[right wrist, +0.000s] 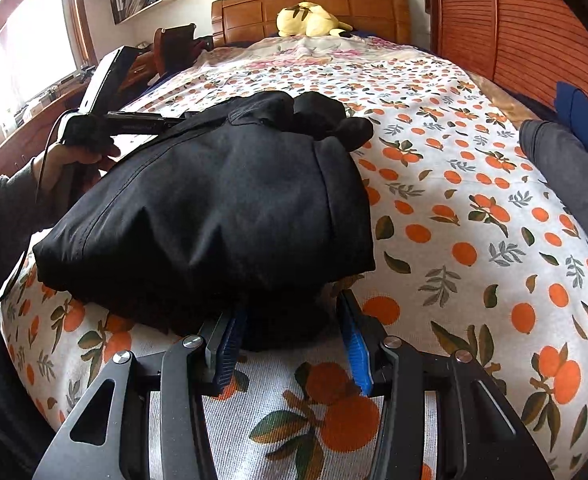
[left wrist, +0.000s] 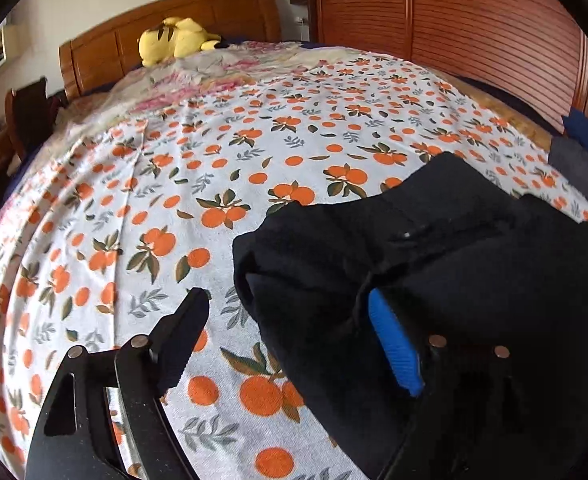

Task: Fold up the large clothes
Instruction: 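Grasp the folded coat bundle with both grippers and lift it, then carry the coat bundle onto the clothes stack and open both grippers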

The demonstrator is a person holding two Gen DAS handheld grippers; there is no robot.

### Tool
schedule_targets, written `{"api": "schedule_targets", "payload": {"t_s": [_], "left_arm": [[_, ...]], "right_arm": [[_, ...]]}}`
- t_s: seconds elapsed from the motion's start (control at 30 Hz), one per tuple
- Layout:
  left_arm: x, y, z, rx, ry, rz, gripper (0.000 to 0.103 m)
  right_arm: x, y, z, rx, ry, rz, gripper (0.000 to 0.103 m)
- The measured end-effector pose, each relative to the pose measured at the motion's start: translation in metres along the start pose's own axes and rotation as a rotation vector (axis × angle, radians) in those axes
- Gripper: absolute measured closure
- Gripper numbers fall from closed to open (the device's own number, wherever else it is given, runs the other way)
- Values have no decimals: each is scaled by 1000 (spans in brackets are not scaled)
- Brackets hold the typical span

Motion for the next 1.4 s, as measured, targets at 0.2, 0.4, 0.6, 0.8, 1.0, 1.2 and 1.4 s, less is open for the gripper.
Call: {"api": "schedule_targets", "payload": {"t_s": [0.2, 0.4, 0.6, 0.8, 1.0, 1.2, 1.4], "left_arm": [[-2, 5, 12, -1, 38, 3, 21], [7, 3, 17, 7, -17, -50, 21], [8, -2, 24, 14, -83, -101, 33], [0, -1, 24, 27, -108, -110, 68], [-9, 3, 9, -1, -23, -118, 87], [-20, 25, -41, -100, 2, -112, 90], [-52, 48, -80, -158, 34, -50, 91]], "right_arm": [[1, 2, 6, 14, 6, 15, 55], [2, 4, 11, 32, 18, 29, 55], [3, 7, 17, 45, 37, 56, 55], [3, 9, 20, 44, 70, 68, 65], [-1, 19, 10, -32, 108, 97, 89], [-24, 41, -7, -105, 106, 111, 93], [-45, 64, -29, -187, 65, 78, 94]]}}
Point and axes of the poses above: each gripper's, at about its wrist camera, not at the fingertips, and z roughly the way its jaws point, x to its left, y to its top, the point moved 3 cm from there along z, roughly the way its jaws point, and after that the axes turned 11 degrees about -y, right-handed, at the moved point
